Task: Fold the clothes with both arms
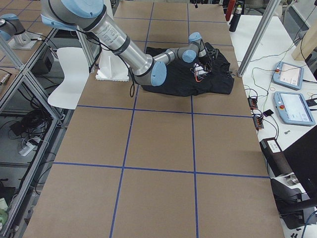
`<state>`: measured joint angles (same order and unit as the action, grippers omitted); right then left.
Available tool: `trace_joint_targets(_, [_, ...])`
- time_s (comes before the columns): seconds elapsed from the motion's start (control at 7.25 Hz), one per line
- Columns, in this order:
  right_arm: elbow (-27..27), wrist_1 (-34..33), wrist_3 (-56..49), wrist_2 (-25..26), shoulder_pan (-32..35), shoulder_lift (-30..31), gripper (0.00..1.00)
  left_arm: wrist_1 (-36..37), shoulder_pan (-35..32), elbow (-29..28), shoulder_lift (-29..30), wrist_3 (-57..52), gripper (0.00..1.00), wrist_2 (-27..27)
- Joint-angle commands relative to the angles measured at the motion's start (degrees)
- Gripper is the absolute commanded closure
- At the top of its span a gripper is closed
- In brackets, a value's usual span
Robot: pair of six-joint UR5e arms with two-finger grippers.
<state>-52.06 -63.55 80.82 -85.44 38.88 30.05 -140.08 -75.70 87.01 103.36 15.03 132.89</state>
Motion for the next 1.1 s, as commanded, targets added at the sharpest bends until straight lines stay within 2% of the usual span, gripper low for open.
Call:
trace_joint_targets(0.0, [-0.6, -0.2, -4.2, -0.1, 0.4, -0.2, 0.0, 0.1, 0.2, -0.4, 0.3, 0.5, 0.0, -0.6])
trace_joint_targets(0.14, [-2.8, -2.8, -6.3, -3.7, 2.2, 0.4, 0.0, -0.1, 0.8, -0.7, 1.6, 4.8, 0.0, -5.8])
trace_joint_targets(0.28, [-9.7, -11.3, -11.2, -10.5, 5.2, 1.8, 0.0, -0.1, 4.0, -1.4, 4.1, 12.9, 0.0, -10.2])
trace_joint_targets(0.41, [-18.4, -16.7, -16.9, -13.8, 7.2, 6.7, 0.0, -0.1, 7.9, -1.8, 5.5, 17.0, 0.0, -15.2])
trace_joint_targets(0.55, [-25.6, -17.0, -21.1, -18.0, 9.8, 13.0, 0.0, -0.4, 11.2, -3.1, 7.5, 21.7, 0.0, -18.2])
trace_joint_targets(0.69, [-31.3, -17.0, -25.0, -22.8, 13.2, 18.8, 0.0, -0.4, 13.0, -6.9, 10.1, 26.5, 0.0, -19.1])
trace_joint_targets(0.83, [-35.6, -17.0, -29.6, -26.4, 16.2, 23.8, 0.0, -1.9, 15.2, -10.2, 12.1, 30.7, 0.0, -23.9])
trace_joint_targets(0.96, [-38.4, -16.1, -33.2, -31.1, 20.2, 28.9, 0.0, -7.1, 18.9, -13.4, 12.4, 37.7, 0.0, -29.5])
